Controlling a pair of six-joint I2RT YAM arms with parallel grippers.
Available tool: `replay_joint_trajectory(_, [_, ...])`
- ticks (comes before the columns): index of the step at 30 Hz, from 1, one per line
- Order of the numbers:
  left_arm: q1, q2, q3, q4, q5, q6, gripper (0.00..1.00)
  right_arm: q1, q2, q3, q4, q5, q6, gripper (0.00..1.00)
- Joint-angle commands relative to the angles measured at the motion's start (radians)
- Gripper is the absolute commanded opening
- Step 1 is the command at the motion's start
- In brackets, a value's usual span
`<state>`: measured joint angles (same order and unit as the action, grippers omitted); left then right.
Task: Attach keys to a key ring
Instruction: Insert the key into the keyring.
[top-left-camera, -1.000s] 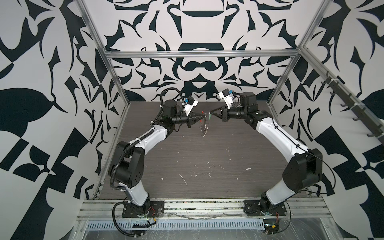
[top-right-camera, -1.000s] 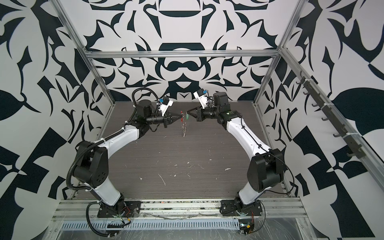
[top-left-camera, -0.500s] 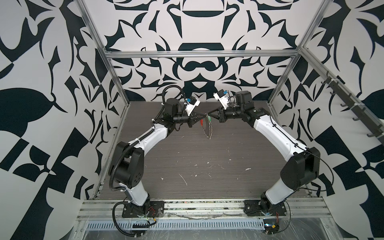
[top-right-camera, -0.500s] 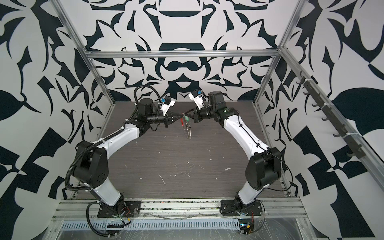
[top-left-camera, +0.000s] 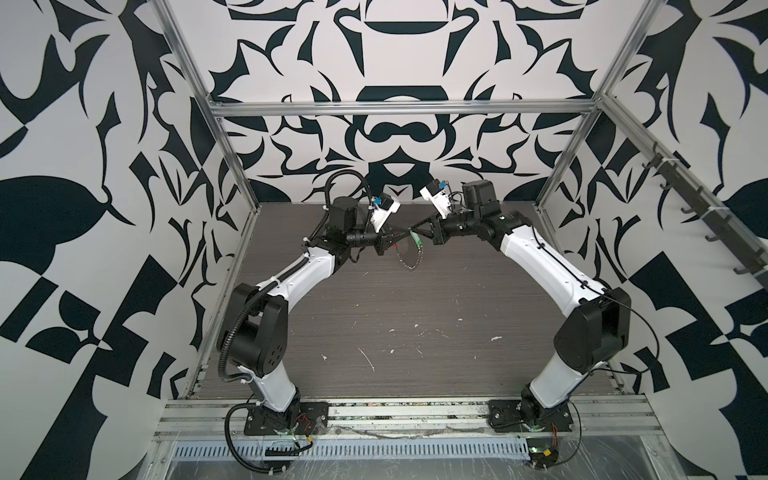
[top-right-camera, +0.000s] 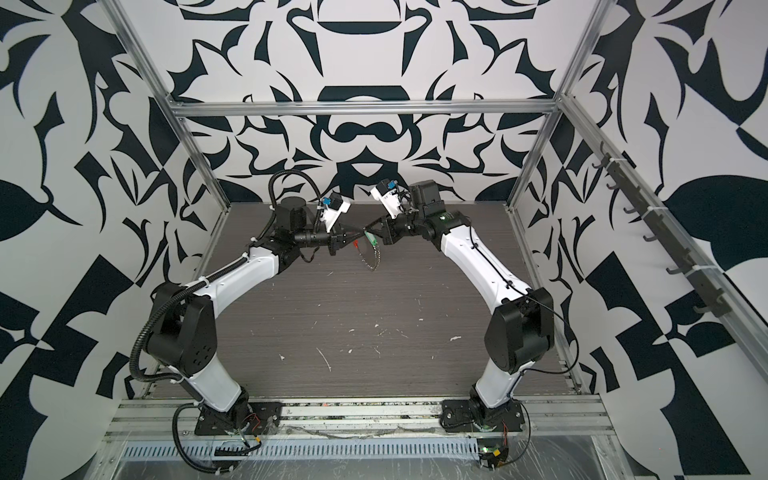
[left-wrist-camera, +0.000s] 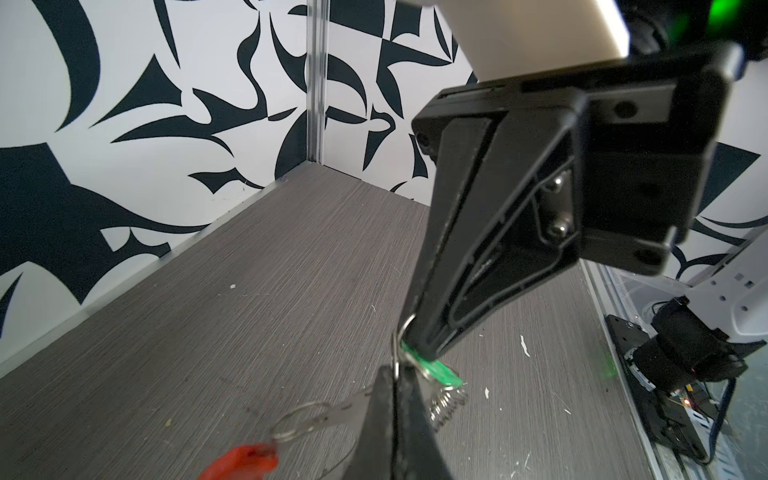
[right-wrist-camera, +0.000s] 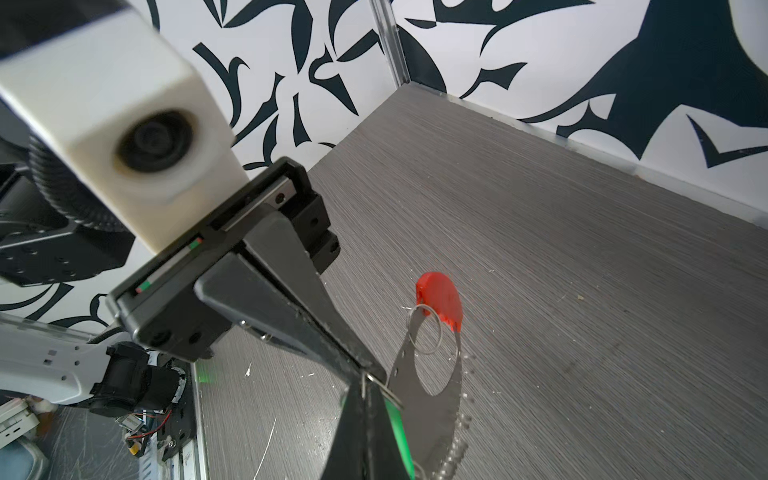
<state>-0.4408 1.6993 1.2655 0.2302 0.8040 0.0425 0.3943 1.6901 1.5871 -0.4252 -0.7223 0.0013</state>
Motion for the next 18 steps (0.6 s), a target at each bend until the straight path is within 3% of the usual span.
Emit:
replay_joint_trajectory(1, [-0.004, -0.047, 0.035, 0.008, 0.019, 0.013, 0.0, 0.004, -0.005, 0.043, -0.003, 0.042, -0.012, 0.0])
replay_joint_trajectory(18, [-0.004, -0.082, 0.008, 0.031, 0.021, 0.031, 0.0, -0.016, 0.004, 0.028, 0.004, 0.104, 0.025, 0.0])
